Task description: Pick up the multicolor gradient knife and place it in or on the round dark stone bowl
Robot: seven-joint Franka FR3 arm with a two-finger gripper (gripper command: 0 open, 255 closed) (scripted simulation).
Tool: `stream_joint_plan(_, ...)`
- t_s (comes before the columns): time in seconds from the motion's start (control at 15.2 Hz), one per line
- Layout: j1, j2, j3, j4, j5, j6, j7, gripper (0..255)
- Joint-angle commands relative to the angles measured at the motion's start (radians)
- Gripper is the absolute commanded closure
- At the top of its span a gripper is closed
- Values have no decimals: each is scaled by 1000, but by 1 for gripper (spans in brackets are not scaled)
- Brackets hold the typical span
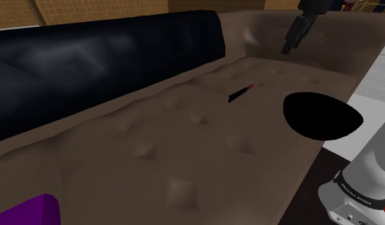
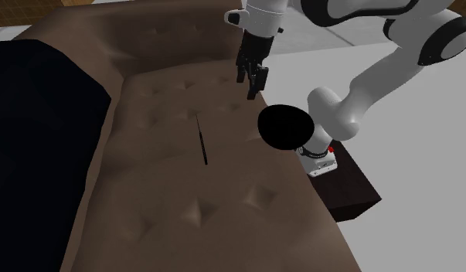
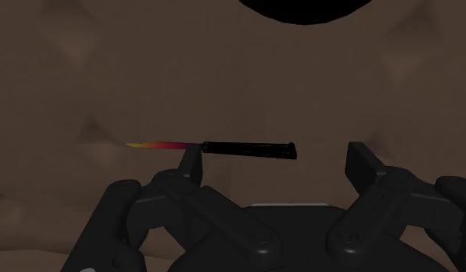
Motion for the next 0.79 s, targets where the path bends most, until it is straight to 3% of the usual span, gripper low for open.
stream_joint_plan(0.0,0,0,0,0,0,0,0,0)
stream_joint_plan(0.33,110,118,-142,-37,-38,125,-407,0)
stream_joint_plan(0.73,244,320,-286,-5,-43,242,-892,0)
